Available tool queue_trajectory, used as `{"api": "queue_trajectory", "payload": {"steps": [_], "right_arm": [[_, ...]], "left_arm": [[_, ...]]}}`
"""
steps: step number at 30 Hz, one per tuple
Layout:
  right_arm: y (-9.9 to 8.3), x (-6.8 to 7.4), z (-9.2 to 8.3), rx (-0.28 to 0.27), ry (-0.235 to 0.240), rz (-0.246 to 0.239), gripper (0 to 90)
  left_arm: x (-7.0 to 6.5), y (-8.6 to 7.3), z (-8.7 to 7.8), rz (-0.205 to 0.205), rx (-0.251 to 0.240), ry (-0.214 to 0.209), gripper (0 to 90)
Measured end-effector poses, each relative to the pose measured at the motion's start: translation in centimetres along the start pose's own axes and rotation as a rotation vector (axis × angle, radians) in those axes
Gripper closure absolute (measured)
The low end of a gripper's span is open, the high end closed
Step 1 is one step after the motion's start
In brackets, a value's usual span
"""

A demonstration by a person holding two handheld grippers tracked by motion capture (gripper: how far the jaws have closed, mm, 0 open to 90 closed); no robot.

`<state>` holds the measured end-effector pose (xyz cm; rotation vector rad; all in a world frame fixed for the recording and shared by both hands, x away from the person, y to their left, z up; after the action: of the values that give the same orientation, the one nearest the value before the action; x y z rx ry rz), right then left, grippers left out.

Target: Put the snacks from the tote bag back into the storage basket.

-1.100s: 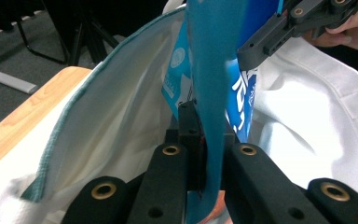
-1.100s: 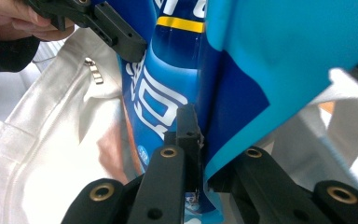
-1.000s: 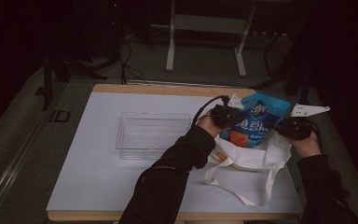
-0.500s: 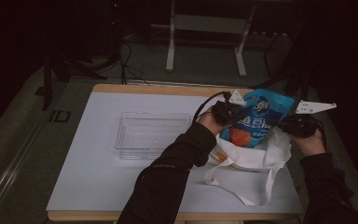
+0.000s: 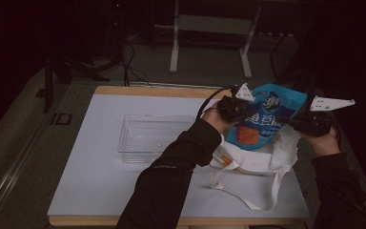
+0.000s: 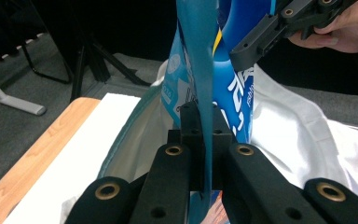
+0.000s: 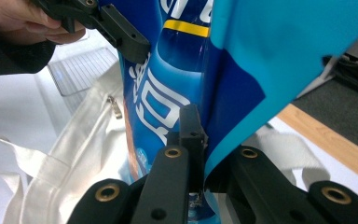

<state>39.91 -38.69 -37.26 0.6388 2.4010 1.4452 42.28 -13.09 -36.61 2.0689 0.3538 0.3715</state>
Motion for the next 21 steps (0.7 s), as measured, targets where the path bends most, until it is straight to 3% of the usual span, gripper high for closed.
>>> {"api": "queue_trajectory", "payload": {"steps": [9,11,21], "right_arm": [[2.7,0.8,-0.9,-0.014,-0.006,-0.039,88.7],[3.1,0.9,-0.9,-0.012,-0.008,-0.046,88.7],[5.9,2.1,-0.6,-0.014,0.016,-0.078,88.8]], "left_arm": [[0.3,1.8,-2.5,0.015,-0.034,0.018,90.0],[0.3,1.8,-2.5,0.015,-0.034,0.018,90.0],[0.7,2.6,-5.8,0.038,-0.042,0.023,90.0]]}}
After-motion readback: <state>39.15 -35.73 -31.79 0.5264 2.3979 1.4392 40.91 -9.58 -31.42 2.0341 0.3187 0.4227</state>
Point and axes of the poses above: each handheld gripper's, and its own axes: z roughly forward along the jaws, y roughly out of its top, x roughly to its left, the point moved 2 cm from there along z, roughly forward along the jaws, and after that the axes turned 4 degrees about y, right-handed, at the moved point
